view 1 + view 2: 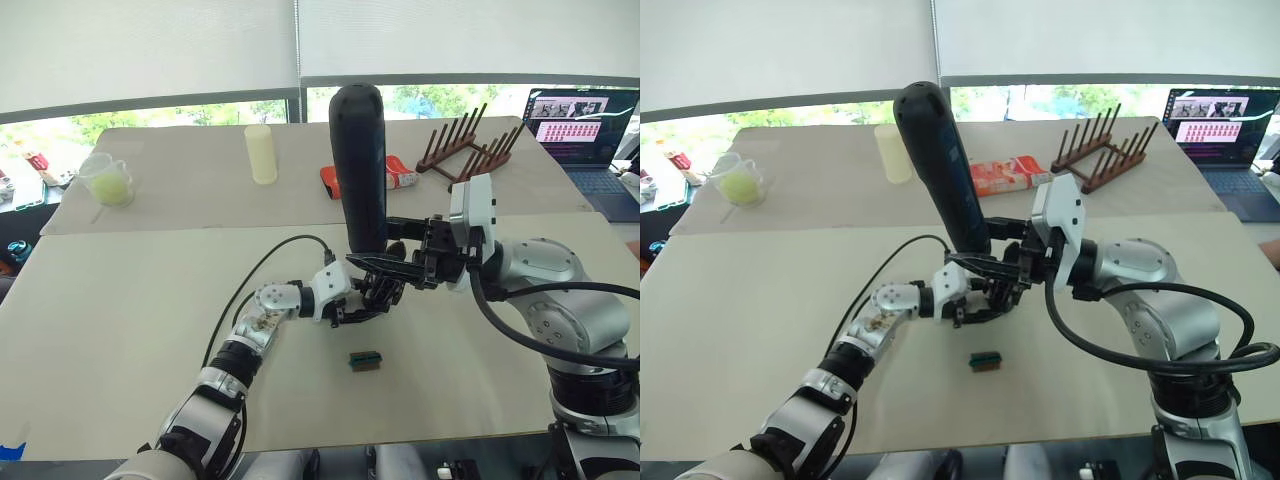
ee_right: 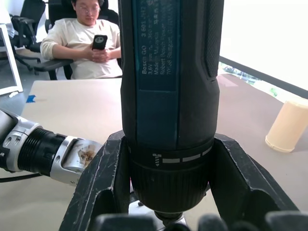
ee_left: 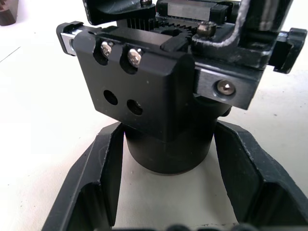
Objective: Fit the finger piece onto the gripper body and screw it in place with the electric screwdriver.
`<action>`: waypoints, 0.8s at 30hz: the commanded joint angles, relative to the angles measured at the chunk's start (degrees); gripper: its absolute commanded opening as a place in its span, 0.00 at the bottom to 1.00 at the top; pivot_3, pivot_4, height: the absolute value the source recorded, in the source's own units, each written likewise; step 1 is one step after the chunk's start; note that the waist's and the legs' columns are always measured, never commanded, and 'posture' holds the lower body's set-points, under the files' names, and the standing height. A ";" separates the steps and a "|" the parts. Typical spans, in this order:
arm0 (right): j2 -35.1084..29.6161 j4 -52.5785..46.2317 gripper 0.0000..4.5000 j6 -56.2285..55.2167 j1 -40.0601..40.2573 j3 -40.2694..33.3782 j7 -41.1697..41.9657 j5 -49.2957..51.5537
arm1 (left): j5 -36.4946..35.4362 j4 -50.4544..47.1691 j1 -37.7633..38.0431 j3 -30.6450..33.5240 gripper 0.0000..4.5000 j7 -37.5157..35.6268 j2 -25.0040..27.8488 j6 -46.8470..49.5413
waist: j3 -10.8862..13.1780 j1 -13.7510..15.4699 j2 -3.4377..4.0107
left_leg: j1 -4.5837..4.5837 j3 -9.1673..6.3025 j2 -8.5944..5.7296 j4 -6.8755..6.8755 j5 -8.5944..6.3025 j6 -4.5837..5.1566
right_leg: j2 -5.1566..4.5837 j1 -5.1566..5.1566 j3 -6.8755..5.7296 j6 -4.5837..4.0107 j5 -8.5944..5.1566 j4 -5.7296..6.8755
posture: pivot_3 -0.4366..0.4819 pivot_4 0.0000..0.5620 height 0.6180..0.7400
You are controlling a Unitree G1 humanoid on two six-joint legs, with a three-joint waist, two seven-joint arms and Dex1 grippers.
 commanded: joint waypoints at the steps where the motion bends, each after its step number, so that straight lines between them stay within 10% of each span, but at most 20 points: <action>1: 0.25 -1.28 0.42 -2.56 -0.24 -1.35 0.34 0.33 | -0.13 -1.19 0.90 0.04 0.51 -0.16 0.16 0.14 | 0.00 -0.03 0.00 | 0.00 0.00 0.00 0.00 0.00 0.00 | -0.01 0.00 0.01 0.00 0.00 0.00 | 0.48 0.27 1.00; 24: 1.36 -2.11 0.42 -1.85 -0.89 -1.44 -0.11 0.66 | -0.15 -1.32 0.80 -0.06 0.51 -0.30 0.16 0.35 | 0.00 -0.09 0.00 | 0.00 0.00 0.01 -0.01 0.00 0.00 | 0.02 -0.01 0.00 0.00 0.00 0.00 | 0.48 0.27 1.00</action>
